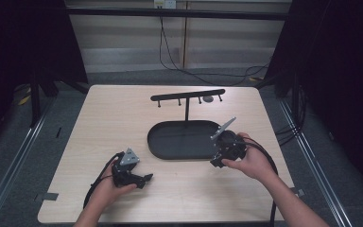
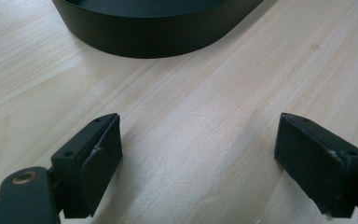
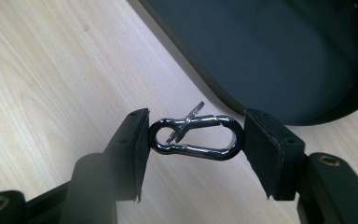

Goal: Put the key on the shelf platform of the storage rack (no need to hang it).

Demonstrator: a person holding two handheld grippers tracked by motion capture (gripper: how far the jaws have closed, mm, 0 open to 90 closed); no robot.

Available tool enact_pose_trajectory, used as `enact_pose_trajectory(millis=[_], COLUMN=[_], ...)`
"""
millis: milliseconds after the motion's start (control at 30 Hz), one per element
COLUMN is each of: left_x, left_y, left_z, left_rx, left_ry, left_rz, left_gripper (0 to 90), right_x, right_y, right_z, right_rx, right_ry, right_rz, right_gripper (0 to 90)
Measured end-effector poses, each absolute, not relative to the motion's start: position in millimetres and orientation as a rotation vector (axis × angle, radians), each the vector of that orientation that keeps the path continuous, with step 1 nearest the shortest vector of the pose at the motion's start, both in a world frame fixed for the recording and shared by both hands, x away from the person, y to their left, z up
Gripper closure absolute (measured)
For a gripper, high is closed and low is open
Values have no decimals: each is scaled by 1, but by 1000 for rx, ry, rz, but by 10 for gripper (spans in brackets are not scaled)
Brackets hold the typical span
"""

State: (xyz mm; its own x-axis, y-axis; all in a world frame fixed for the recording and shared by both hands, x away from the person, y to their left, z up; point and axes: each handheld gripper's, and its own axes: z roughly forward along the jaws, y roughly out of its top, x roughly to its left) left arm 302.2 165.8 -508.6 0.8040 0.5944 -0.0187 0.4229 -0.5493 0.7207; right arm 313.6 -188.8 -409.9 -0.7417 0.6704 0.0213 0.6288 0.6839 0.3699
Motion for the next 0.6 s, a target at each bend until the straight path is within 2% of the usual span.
enact_pose_trajectory(millis=[600], left_x=[302], left_y=[166], left_z=[-509], left_rx=[2233], left_ry=[747], left_rz=[293], left_gripper=[146], right_x=[325], right_y=[-187], right_z=[-399], right_rx=[1078], right_ry=[2757], right_rz=[525], right_gripper=[426])
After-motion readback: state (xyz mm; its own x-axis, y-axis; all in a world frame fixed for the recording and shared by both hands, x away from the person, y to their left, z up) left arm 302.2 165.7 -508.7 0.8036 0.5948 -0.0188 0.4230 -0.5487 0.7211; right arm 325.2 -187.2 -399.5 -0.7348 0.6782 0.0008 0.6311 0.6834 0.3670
